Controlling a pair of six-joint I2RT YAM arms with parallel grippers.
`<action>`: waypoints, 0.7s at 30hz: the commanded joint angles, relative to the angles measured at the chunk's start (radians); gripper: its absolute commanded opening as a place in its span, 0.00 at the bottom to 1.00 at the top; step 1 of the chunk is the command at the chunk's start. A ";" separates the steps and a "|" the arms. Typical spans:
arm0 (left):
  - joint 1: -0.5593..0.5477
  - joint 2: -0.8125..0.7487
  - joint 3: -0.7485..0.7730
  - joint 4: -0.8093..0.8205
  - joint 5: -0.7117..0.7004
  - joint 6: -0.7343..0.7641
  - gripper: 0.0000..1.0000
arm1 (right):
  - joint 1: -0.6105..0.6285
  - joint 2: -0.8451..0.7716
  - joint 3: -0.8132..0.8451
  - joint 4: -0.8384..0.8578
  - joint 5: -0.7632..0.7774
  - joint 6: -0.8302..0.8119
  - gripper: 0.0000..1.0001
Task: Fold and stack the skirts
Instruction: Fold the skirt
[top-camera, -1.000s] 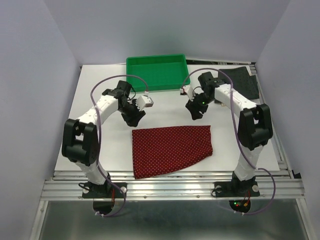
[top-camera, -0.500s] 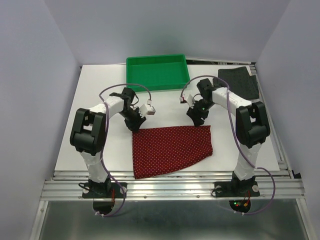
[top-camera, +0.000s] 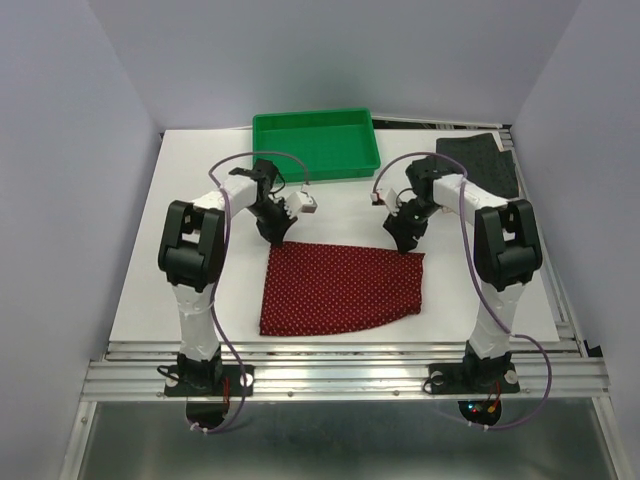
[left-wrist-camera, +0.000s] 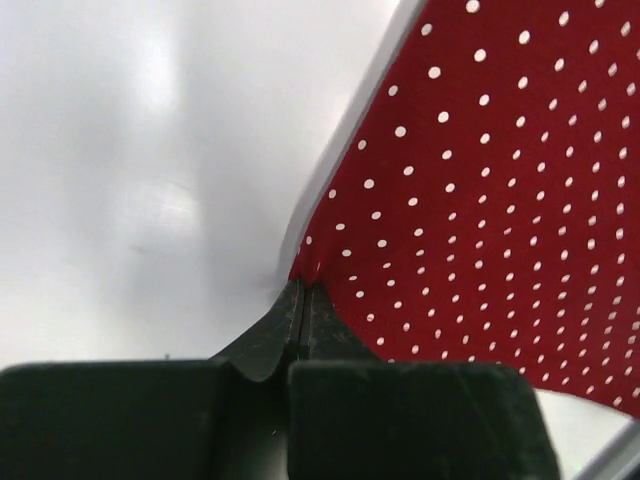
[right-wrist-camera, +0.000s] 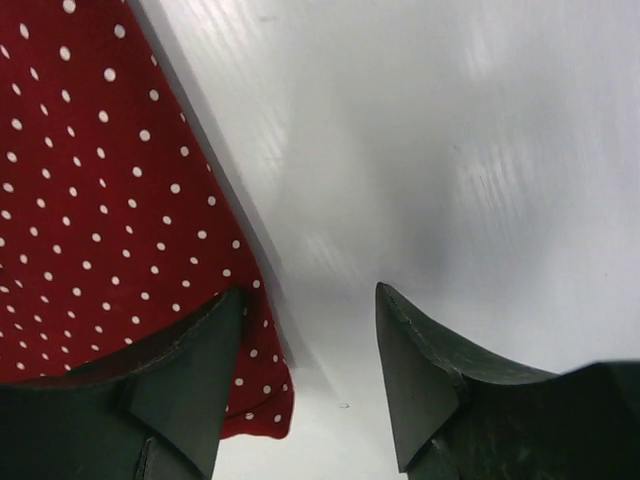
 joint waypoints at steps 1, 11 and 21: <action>0.019 0.085 0.179 0.005 -0.073 -0.012 0.00 | -0.030 0.019 0.005 0.018 -0.015 -0.013 0.60; 0.019 0.278 0.499 -0.054 -0.185 -0.049 0.00 | -0.048 0.028 0.077 0.045 -0.020 0.063 0.62; 0.036 0.113 0.434 0.104 -0.137 -0.167 0.57 | -0.058 0.072 0.137 -0.054 -0.150 0.103 0.61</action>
